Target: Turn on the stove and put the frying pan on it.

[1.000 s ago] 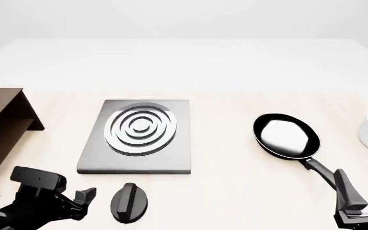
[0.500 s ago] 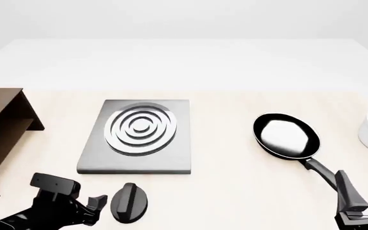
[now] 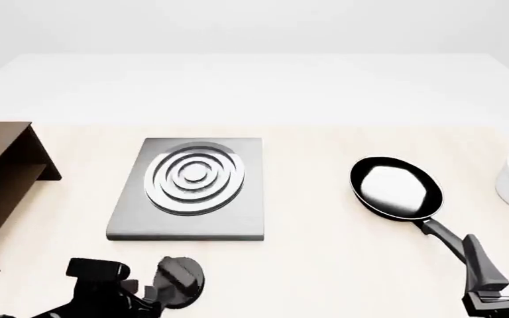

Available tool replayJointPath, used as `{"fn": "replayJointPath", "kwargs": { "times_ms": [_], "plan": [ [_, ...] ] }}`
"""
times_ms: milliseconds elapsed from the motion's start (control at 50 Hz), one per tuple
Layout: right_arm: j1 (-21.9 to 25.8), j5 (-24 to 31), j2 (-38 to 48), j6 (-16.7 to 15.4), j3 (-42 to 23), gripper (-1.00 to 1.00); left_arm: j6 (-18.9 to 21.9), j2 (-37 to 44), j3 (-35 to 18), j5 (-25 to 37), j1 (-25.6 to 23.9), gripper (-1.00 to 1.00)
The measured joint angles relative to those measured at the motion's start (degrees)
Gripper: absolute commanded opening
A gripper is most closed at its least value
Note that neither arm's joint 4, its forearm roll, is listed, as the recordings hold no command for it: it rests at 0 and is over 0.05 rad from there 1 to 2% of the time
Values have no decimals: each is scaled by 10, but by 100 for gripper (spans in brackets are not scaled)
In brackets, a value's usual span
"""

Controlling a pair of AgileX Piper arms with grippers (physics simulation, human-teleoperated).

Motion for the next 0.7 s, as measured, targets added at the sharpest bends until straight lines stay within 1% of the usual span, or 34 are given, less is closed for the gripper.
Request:
{"fn": "replayJointPath", "kwargs": {
  "times_ms": [60, 160, 240, 300, 360, 500, 560, 620, 700],
  "plan": [
    [-1, -2, 3, 0, 0, 100, -36, 13, 9, -26, -23, 100],
    [-3, -7, 9, 0, 0, 100, -84, 27, 22, -60, -51, 100],
    [-3, -11, 15, -1, 0, 100, -106, 8, 29, -53, -65, 100],
    [-3, -13, 18, -1, 0, 100, -112, -25, 30, -25, -72, 100],
    [-4, -15, 20, -2, 0, 100, -109, -83, 26, 32, -77, 100],
    [-6, -11, 18, 0, -1, 100, -85, -263, -15, 227, -84, 100],
    [-5, 2, 12, 2, -8, 100, -72, -329, -38, 302, -83, 100],
    [-5, 22, 3, 7, -21, 100, -55, -392, -65, 371, -72, 100],
    [-5, 64, -12, 6, -57, 100, -14, -475, -109, 447, -33, 100]
  ]
}}
